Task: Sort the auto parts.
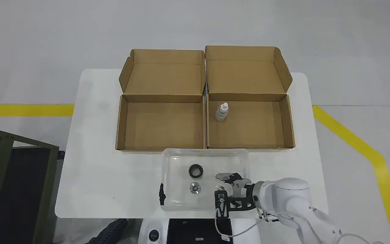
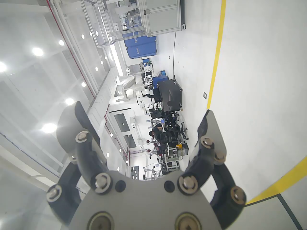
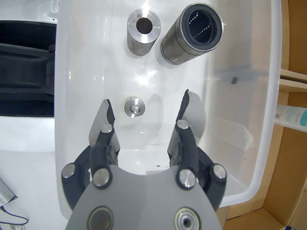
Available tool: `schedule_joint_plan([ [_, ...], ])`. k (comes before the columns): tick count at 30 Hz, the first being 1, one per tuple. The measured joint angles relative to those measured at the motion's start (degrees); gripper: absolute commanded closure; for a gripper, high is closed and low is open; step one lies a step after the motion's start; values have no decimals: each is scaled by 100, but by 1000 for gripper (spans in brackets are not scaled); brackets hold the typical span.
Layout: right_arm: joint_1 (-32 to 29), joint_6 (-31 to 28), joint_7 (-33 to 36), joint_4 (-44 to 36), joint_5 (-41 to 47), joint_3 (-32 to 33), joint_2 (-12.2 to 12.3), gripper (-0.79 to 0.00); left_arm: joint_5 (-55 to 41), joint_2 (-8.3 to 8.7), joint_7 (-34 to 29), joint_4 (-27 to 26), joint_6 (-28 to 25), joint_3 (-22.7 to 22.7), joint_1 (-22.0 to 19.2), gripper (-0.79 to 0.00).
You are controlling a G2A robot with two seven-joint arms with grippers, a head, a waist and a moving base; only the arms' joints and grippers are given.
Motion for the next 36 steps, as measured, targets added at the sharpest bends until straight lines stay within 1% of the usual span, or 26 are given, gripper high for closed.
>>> schedule_joint_plan([
  [1, 16, -2, 24, 11, -4, -19, 0, -449, 0, 0, 0, 0, 0, 0, 0, -785],
  [3, 53, -12, 67, 33, -6, -66, 0, -406, 0, 0, 0, 0, 0, 0, 0, -785],
  [5, 84, -24, 102, 53, -7, -105, 1, -391, 0, 0, 0, 0, 0, 0, 0, -785],
  [15, 171, -17, 247, 200, 37, -305, 3, -372, 0, 0, 0, 0, 0, 0, 0, -785],
  [19, 209, -17, 285, 241, 45, -364, 6, -339, 0, 0, 0, 0, 0, 0, 0, -785],
  [22, 242, -21, 309, 261, 57, -396, 10, -277, 0, 0, 0, 0, 0, 0, 0, -785],
  [24, 261, -21, 328, 269, 67, -412, 13, -256, 0, 0, 0, 0, 0, 0, 0, -785],
  [26, 275, -21, 350, 271, 69, -425, 16, -206, 0, 0, 0, 0, 0, 0, 0, -785],
  [27, 283, -21, 361, 271, 75, -433, 18, -163, 0, 0, 0, 0, 0, 0, 0, -785],
  [29, 299, -23, 370, 263, 88, -444, 21, -46, 0, 0, 0, 0, 0, 0, 0, -785],
  [30, 312, -15, 374, 255, 99, -448, 22, 0, 0, 0, 0, 0, 0, 0, 0, -785],
  [36, 379, -16, 425, 138, 202, -444, 32, 0, 0, 0, 0, 0, 0, 0, 0, -785],
])
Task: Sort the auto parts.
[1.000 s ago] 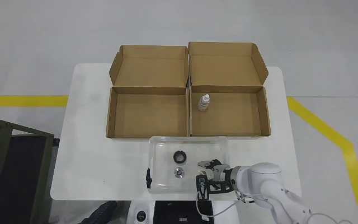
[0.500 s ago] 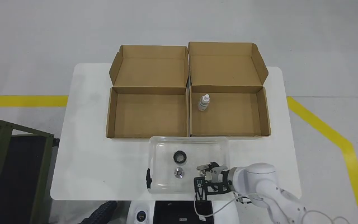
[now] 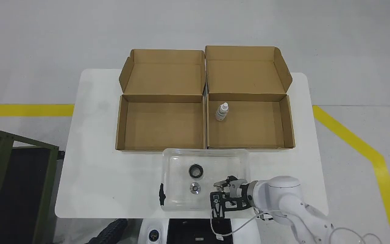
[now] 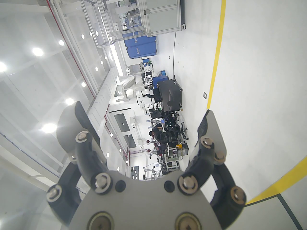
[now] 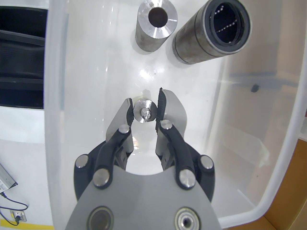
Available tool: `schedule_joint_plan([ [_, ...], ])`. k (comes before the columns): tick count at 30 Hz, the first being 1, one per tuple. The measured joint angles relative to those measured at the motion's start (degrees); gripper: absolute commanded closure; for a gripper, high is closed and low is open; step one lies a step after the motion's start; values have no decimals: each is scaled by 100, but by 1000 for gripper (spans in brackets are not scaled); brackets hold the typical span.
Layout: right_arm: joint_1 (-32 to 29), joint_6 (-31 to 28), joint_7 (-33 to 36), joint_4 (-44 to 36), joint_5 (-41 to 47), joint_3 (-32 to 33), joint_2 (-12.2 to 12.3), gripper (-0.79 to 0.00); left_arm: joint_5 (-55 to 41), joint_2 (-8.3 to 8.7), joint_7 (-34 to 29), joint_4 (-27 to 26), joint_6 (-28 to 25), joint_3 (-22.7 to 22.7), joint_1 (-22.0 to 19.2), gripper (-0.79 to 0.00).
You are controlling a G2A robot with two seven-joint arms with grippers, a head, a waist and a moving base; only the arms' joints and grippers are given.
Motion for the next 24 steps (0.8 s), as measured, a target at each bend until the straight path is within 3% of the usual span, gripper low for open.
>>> schedule_joint_plan([
  [10, -72, 304, -170, -138, 599, 371, 41, 0, 0, 0, 0, 0, 0, 0, 0, -785],
  [24, -288, 820, -1061, -284, 1881, 1235, 117, 0, 0, 0, 0, 0, 0, 0, 0, -785],
])
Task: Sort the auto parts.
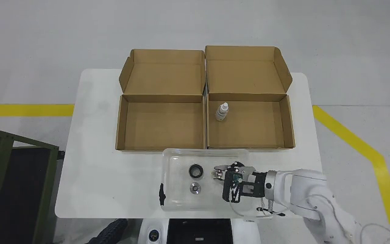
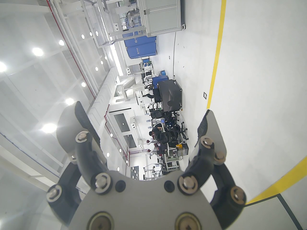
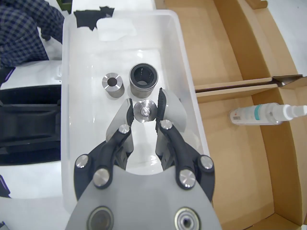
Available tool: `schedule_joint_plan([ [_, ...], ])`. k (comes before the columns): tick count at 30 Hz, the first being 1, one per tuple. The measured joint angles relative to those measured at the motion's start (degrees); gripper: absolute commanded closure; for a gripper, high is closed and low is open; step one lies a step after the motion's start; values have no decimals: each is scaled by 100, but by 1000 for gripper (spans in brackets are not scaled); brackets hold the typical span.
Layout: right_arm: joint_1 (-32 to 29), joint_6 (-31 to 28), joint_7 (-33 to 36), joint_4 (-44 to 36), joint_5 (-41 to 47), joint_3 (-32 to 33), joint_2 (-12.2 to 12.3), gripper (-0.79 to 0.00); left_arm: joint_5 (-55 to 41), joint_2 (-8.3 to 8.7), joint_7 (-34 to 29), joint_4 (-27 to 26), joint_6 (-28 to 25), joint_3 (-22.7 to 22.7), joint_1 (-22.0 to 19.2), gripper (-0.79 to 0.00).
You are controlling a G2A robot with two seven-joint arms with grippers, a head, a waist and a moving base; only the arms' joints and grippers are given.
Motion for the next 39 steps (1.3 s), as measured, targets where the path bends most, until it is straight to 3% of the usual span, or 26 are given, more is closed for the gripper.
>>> schedule_joint_plan([
  [10, -75, 849, -854, 386, 934, 559, -15, 0, 0, 0, 0, 0, 0, 0, 0, -785],
  [30, 237, 1041, -1380, 568, 1921, 729, -46, 0, 0, 0, 0, 0, 0, 0, 0, -785],
  [39, 458, 1036, -1432, 791, 1745, 621, -65, 0, 0, 0, 0, 0, 0, 0, 0, -785],
])
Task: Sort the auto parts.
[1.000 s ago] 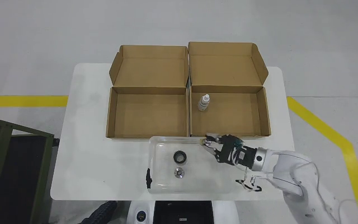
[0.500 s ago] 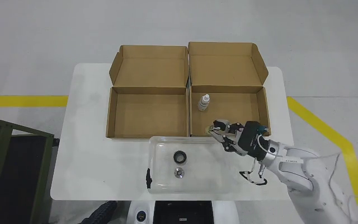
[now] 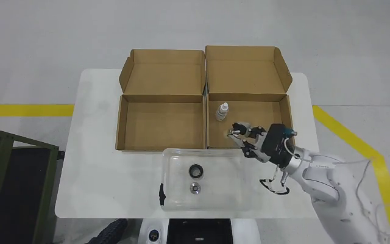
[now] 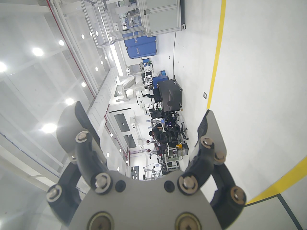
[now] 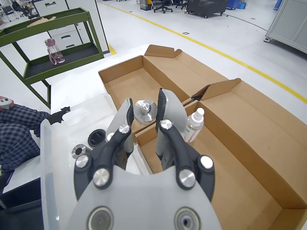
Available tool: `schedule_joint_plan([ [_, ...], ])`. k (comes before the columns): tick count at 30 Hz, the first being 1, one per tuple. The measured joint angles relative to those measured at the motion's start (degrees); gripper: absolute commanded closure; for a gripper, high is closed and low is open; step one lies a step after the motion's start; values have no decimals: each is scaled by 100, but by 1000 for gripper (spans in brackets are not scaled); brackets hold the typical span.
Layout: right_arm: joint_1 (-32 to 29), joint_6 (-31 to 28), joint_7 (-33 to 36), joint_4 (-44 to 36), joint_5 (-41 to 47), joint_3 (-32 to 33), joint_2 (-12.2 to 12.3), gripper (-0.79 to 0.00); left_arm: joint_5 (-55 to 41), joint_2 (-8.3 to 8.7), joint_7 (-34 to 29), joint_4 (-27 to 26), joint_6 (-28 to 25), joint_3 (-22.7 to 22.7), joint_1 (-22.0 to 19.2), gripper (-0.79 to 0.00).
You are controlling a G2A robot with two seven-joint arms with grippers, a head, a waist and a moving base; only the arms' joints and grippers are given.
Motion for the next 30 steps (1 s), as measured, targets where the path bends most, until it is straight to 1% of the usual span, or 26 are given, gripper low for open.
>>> schedule_joint_plan([
  [8, 244, 68, 110, 365, -396, -257, -28, 0, 0, 0, 0, 0, 0, 0, 0, -785],
  [18, 697, 115, 388, 1084, -1248, -617, -61, 0, 0, 0, 0, 0, 0, 0, 0, -785],
  [30, 1302, 362, 428, 1924, -1521, -1046, -164, 0, 0, 0, 0, 0, 0, 0, 0, -785],
])
